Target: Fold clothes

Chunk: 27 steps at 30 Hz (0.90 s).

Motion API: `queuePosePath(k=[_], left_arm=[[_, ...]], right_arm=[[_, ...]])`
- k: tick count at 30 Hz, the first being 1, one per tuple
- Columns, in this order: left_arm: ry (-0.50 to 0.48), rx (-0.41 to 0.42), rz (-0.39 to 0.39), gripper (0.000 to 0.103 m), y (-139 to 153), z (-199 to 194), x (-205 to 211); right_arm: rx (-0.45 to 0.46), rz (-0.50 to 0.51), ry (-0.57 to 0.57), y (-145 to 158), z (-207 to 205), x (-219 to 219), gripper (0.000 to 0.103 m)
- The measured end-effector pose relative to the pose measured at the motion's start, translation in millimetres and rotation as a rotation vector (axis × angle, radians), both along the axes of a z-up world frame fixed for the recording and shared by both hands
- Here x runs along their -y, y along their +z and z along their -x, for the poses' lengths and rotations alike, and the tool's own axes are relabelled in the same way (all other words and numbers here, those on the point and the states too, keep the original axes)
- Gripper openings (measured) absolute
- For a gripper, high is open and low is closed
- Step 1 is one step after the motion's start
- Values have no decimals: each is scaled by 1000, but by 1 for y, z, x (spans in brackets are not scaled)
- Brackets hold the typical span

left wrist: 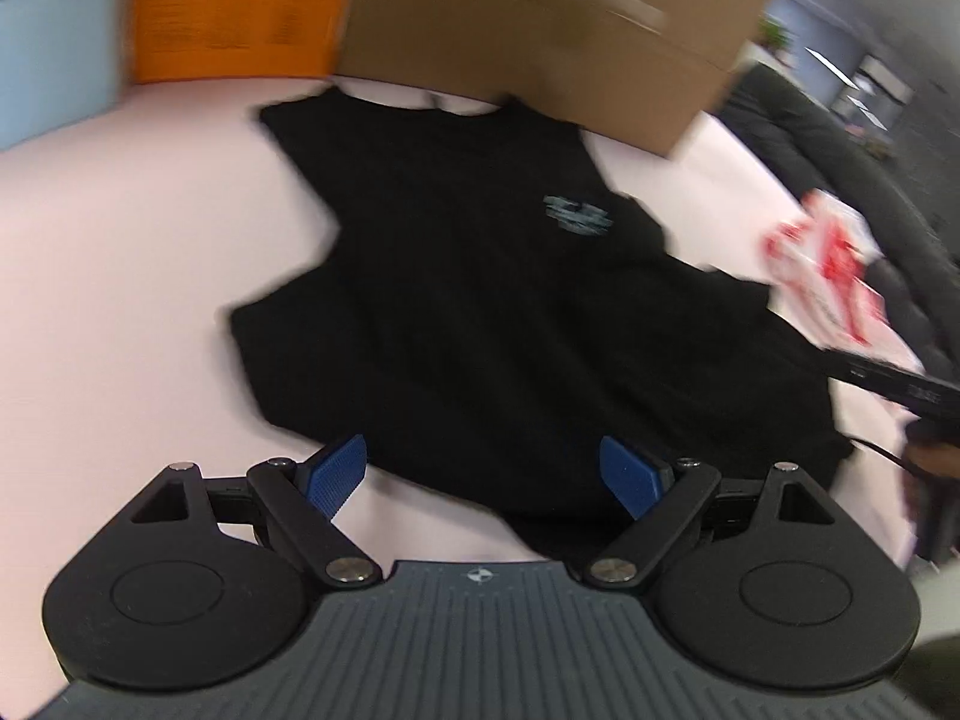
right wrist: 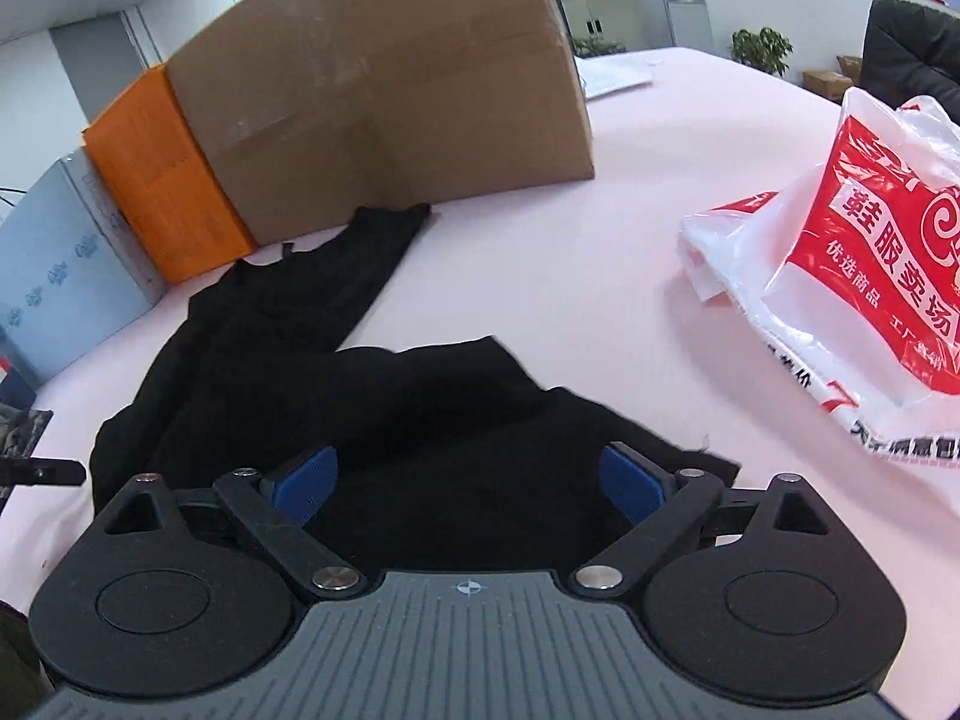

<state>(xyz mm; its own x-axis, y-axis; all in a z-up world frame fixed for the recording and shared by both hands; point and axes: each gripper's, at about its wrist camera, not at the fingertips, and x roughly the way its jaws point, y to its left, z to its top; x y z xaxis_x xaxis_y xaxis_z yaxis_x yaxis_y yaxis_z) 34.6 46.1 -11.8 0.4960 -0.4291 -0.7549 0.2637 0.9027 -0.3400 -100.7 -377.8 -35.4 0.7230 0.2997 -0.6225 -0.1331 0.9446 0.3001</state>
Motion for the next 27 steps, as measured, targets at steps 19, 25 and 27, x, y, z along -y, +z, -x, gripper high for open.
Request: queuePosePath(k=[19,25,27], left_arm=[[-141,-121,-24,86,-12,54,55],[-165,0,-56,10,-12,55,77],[-92,59,-87,6,-8,54,77]], right_arm=[[46,-47,-40,-6,62,-18,102],[59,-53,-87,-15,70,-24,102],[58,-55,-93,-16,70,-26,102]])
